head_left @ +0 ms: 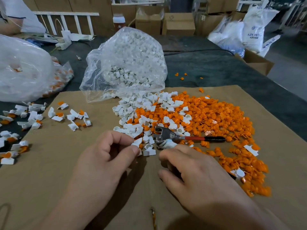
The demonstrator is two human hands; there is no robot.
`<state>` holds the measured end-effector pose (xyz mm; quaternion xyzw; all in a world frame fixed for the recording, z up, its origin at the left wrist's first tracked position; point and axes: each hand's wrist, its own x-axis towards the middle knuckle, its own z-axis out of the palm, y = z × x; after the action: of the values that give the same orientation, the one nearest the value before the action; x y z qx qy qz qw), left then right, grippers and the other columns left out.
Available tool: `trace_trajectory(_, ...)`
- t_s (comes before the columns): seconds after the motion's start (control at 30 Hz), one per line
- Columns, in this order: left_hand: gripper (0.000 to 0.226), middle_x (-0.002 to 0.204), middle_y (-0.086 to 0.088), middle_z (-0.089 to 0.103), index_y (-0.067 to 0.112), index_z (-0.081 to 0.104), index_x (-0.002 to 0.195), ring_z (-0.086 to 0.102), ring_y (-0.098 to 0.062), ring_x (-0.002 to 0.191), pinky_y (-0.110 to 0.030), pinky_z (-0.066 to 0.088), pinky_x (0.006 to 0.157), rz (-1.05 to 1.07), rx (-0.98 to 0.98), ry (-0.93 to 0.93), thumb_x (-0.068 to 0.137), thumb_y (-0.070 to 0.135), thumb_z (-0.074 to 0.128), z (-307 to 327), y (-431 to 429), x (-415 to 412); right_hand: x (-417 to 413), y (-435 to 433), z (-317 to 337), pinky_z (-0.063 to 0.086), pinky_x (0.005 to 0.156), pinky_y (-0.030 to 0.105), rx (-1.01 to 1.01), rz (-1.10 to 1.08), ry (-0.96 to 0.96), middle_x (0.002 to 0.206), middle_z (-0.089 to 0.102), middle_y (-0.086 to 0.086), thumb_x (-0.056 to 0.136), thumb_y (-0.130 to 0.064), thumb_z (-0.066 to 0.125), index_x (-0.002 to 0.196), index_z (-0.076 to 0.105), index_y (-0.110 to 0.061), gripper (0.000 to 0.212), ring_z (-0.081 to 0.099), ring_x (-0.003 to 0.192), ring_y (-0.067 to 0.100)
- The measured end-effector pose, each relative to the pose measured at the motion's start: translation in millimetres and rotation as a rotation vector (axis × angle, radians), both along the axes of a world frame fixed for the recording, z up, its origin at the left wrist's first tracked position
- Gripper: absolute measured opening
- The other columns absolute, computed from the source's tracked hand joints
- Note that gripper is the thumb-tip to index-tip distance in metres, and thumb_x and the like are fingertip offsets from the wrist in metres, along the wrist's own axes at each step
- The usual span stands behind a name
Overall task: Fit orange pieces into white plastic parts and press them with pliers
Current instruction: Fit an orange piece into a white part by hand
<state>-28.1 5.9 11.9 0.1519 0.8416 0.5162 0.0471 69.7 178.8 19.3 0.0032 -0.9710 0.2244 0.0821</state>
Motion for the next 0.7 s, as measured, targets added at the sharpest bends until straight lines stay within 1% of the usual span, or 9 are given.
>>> trace_trajectory(0.07,0.015,0.082,0.011,0.077,0.045,0.068,0.09,0.071,-0.005,0.072,-0.036,0.054,0.073,0.021,0.139,-0.126,0.085,0.031,0.071,-1,0,-2,0,0,-1,0.034,0.069,0.015,-0.018,-0.009,0.024,0.091,0.037,-0.025,0.095,-0.05,0.043,0.113,0.044,-0.042,0.02,0.042,0.086,0.0)
trace_trajectory(0.13,0.013,0.083,-0.006,0.078,0.029,0.074,0.083,0.074,-0.016,0.072,-0.042,0.061,0.074,0.042,0.387,-0.306,0.075,0.019,0.078,-2,2,-4,1,0,0,0.033,0.065,0.016,-0.038,-0.012,0.052,0.087,0.038,-0.026,0.094,-0.049,0.044,0.109,0.046,-0.041,0.017,0.044,0.083,0.0)
trace_trajectory(0.2,0.018,0.079,-0.018,0.075,0.019,0.076,0.073,0.073,-0.02,0.064,-0.036,0.064,0.064,0.036,0.645,-0.485,0.055,0.018,0.079,-1,3,-7,0,0,0,0.036,0.064,0.018,-0.05,-0.017,0.089,0.086,0.041,-0.024,0.092,-0.048,0.043,0.106,0.05,-0.04,0.018,0.046,0.085,0.002)
trace_trajectory(0.27,0.018,0.072,-0.018,0.071,0.015,0.077,0.072,0.072,-0.022,0.062,-0.027,0.06,0.054,0.014,0.776,-0.568,0.054,0.014,0.075,-1,3,-11,-1,0,2,0.04,0.065,0.019,-0.067,-0.036,0.144,0.087,0.045,-0.022,0.091,-0.046,0.043,0.102,0.052,-0.039,0.016,0.049,0.086,0.003)
trace_trajectory(0.33,0.018,0.072,-0.017,0.068,0.01,0.076,0.081,0.07,-0.022,0.061,-0.025,0.056,0.049,-0.017,0.816,-0.617,0.066,0.008,0.067,-2,3,-14,-1,1,3,0.042,0.07,0.019,-0.085,-0.088,0.219,0.089,0.049,-0.021,0.092,-0.042,0.047,0.098,0.053,-0.04,0.009,0.052,0.087,0.004)
trace_trajectory(0.43,0.022,0.073,-0.02,0.066,0.003,0.07,0.097,0.068,-0.022,0.058,-0.026,0.054,0.045,-0.048,0.773,-0.644,0.086,-0.003,0.052,-7,2,-15,-1,8,3,0.04,0.072,0.012,-0.079,-0.215,0.297,0.103,0.048,-0.027,0.094,-0.046,0.048,0.107,0.052,-0.043,0.014,0.049,0.102,-0.003)
trace_trajectory(0.53,0.032,0.075,-0.021,0.067,0.004,0.075,0.088,0.067,-0.022,0.06,-0.026,0.055,0.047,-0.102,0.715,-0.67,0.089,-0.008,0.045,-10,1,-15,-4,21,5,0.038,0.077,0.011,-0.165,-0.35,0.297,0.115,0.041,-0.032,0.088,-0.06,0.044,0.12,0.049,-0.045,0.036,0.046,0.11,-0.002)
trace_trajectory(0.6,0.037,0.076,-0.02,0.067,0.005,0.077,0.082,0.068,-0.021,0.061,-0.026,0.055,0.048,-0.11,0.703,-0.679,0.089,-0.009,0.043,-12,1,-16,-6,30,8,0.039,0.075,0.008,-0.195,-0.417,0.265,0.121,0.038,-0.029,0.084,-0.06,0.048,0.129,0.044,-0.04,0.049,0.044,0.118,0.002)
trace_trajectory(0.7,0.037,0.079,-0.022,0.069,0.004,0.077,0.079,0.069,-0.021,0.063,-0.025,0.056,0.049,-0.089,0.718,-0.697,0.088,-0.009,0.044,-12,3,-18,-15,40,14,0.031,0.092,0.02,-0.095,-0.472,0.192,0.137,0.037,-0.015,0.084,-0.058,0.048,0.136,0.038,-0.034,0.058,0.033,0.128,0.006)
